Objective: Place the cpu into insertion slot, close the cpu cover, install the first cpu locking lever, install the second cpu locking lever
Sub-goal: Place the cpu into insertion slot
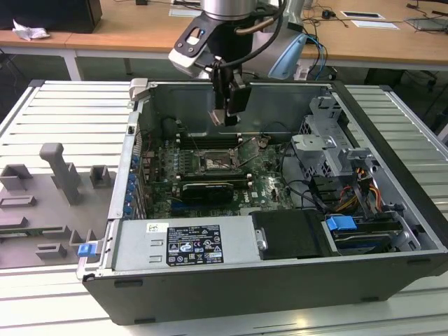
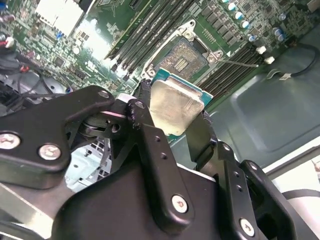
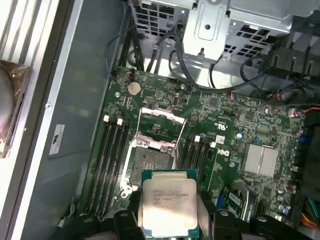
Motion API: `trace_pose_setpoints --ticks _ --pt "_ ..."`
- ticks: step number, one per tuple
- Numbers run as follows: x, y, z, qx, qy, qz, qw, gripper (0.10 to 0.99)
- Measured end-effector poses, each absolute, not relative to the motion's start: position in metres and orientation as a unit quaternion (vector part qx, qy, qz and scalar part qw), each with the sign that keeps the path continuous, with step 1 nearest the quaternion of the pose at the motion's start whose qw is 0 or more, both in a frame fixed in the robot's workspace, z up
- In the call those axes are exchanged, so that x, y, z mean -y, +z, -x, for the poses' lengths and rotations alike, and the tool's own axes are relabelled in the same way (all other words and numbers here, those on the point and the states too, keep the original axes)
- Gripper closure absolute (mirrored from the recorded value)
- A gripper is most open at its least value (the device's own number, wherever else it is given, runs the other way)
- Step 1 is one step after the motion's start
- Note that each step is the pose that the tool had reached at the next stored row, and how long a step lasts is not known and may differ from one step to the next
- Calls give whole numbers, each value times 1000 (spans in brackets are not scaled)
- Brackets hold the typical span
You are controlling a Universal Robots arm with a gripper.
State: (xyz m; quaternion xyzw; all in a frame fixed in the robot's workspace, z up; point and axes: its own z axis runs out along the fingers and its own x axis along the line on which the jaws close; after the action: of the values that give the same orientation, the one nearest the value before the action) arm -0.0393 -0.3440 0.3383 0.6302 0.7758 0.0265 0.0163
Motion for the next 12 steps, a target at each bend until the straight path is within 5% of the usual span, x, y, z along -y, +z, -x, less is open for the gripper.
trace_pose_setpoints --ticks 12 --pt "344 332 39 -722 25 -691 18 561"
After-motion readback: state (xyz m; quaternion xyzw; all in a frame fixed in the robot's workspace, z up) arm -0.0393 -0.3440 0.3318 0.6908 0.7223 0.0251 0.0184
